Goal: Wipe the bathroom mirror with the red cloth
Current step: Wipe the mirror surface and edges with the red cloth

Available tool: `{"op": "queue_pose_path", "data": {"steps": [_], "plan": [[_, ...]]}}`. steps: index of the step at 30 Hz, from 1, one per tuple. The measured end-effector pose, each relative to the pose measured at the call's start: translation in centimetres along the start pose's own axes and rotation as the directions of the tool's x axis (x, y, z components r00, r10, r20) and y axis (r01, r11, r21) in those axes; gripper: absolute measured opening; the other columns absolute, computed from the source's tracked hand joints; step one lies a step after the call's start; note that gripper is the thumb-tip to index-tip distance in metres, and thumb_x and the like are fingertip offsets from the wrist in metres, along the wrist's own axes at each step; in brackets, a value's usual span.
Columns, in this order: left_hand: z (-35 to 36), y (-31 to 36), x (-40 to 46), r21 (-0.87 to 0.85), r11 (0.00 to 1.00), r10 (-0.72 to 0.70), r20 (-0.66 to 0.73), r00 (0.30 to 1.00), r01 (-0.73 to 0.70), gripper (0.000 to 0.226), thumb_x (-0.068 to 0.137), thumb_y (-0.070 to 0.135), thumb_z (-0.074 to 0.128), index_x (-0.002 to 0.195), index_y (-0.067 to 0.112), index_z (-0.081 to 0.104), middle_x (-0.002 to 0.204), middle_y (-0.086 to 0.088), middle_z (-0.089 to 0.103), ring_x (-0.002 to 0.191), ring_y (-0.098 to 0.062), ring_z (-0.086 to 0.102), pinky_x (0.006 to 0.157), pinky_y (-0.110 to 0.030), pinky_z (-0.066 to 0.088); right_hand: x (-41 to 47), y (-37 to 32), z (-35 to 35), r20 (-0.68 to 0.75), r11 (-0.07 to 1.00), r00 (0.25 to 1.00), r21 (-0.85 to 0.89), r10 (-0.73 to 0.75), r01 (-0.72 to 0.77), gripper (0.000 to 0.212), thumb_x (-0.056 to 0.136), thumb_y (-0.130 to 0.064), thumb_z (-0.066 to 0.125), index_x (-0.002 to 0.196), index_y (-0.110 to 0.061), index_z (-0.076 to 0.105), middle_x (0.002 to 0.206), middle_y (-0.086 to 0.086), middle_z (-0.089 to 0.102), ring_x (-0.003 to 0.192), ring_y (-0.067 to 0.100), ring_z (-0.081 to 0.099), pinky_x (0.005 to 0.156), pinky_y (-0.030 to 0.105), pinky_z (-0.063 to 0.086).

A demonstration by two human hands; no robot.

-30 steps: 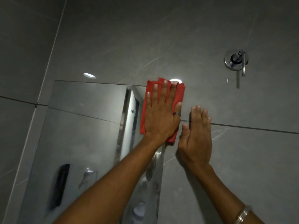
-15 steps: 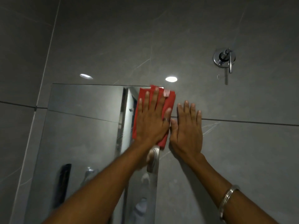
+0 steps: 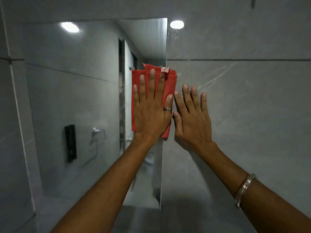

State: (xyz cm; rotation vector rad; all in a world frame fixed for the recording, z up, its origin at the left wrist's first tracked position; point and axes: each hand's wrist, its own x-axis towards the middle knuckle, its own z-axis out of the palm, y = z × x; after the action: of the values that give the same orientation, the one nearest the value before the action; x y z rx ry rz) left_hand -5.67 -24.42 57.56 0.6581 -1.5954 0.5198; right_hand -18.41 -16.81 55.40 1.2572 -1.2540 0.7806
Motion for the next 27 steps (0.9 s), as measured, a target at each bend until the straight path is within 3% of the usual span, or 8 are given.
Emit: {"op": "queue_pose_path", "data": {"steps": [4,8,10,12,15,18,22,27], "plan": [[1.4,-0.6,-10.1,0.017,0.999,0.027,0.073,0.997,-0.028,0.068,0.11,0.049,0.027,0.166,0.015,0.009,0.175,-0.011,0.002,0.162,-0.032,-0.003,0.131,-0.053,0.002,-4.3,-0.6,0.1,0.056,1.0,0.998,0.003,0.012,-0.013,0.062,0.107,-0.037,0.027,0.161,-0.008,0.02,0.17,0.017,0.018,0.158,0.027,0.005,0.129,0.046,-0.004],[2.4,-1.1,-21.6,0.0,0.997,0.08,0.158,0.984,-0.081,0.068,0.108,0.047,0.034,0.166,0.021,0.01,0.175,-0.005,-0.005,0.162,-0.032,-0.002,0.131,-0.054,0.004,-7.9,-0.9,0.2,0.062,0.988,0.998,0.154,0.022,-0.031,0.06,0.106,-0.033,0.032,0.158,-0.004,0.027,0.166,0.021,0.026,0.156,0.02,0.005,0.13,0.04,-0.002],[2.4,-1.5,-27.4,0.001,0.997,0.072,0.223,0.972,-0.074,0.065,0.106,0.048,0.036,0.164,0.02,0.022,0.176,-0.005,0.002,0.162,-0.032,0.0,0.129,-0.056,0.012,-9.1,-1.0,0.1,0.082,0.978,0.996,0.207,-0.028,0.01,0.06,0.105,-0.031,0.034,0.157,-0.003,0.028,0.165,0.022,0.028,0.156,0.019,0.006,0.13,0.039,0.0],[1.9,-2.1,-32.7,-0.008,0.996,0.085,0.276,0.957,-0.086,0.067,0.102,0.048,0.044,0.161,0.021,0.029,0.171,-0.007,0.019,0.159,-0.035,0.015,0.122,-0.059,0.025,-10.3,-1.3,-0.4,0.131,0.966,0.987,0.252,-0.089,0.053,0.06,0.104,-0.031,0.036,0.157,-0.003,0.028,0.164,0.023,0.029,0.157,0.022,0.008,0.13,0.041,0.002],[1.4,-2.7,-37.2,0.005,0.993,0.108,0.329,0.938,-0.116,0.076,0.102,0.051,0.045,0.166,0.025,0.014,0.167,-0.008,0.029,0.159,-0.033,0.018,0.125,-0.058,0.022,-12.4,-1.5,-1.3,0.204,0.951,0.95,0.247,-0.237,0.184,0.06,0.103,-0.031,0.038,0.156,-0.003,0.032,0.163,0.023,0.031,0.155,0.033,0.021,0.128,0.047,0.009],[1.5,-3.2,-35.0,-0.007,0.993,0.116,0.358,0.926,-0.122,0.073,0.104,0.054,0.04,0.166,0.027,0.013,0.175,-0.003,0.012,0.162,-0.03,0.009,0.13,-0.054,0.01,-12.1,-0.3,-2.2,0.218,0.94,0.923,0.198,-0.318,0.277,0.059,0.102,-0.031,0.039,0.155,-0.006,0.032,0.164,0.02,0.029,0.154,0.032,0.023,0.127,0.051,0.014],[1.0,-3.2,-26.1,-0.018,0.987,0.154,0.351,0.924,-0.158,0.075,0.105,0.057,0.033,0.166,0.02,0.01,0.176,-0.005,0.007,0.162,-0.032,0.006,0.131,-0.054,0.003,-8.7,0.7,-2.6,0.169,0.956,0.948,0.165,-0.269,0.242,0.061,0.103,-0.034,0.037,0.157,-0.009,0.026,0.166,0.016,0.023,0.158,0.025,0.009,0.13,0.047,0.008],[-0.7,-2.9,-6.7,-0.014,0.977,0.213,0.188,0.959,-0.215,0.073,0.107,0.058,0.027,0.167,0.02,0.01,0.176,-0.006,0.004,0.163,-0.029,0.0,0.131,-0.053,0.004,-0.2,0.8,-2.4,0.06,0.973,0.981,0.151,-0.184,0.173,0.061,0.104,-0.037,0.035,0.159,-0.013,0.025,0.167,0.013,0.021,0.159,0.024,0.007,0.13,0.045,0.007]]}}
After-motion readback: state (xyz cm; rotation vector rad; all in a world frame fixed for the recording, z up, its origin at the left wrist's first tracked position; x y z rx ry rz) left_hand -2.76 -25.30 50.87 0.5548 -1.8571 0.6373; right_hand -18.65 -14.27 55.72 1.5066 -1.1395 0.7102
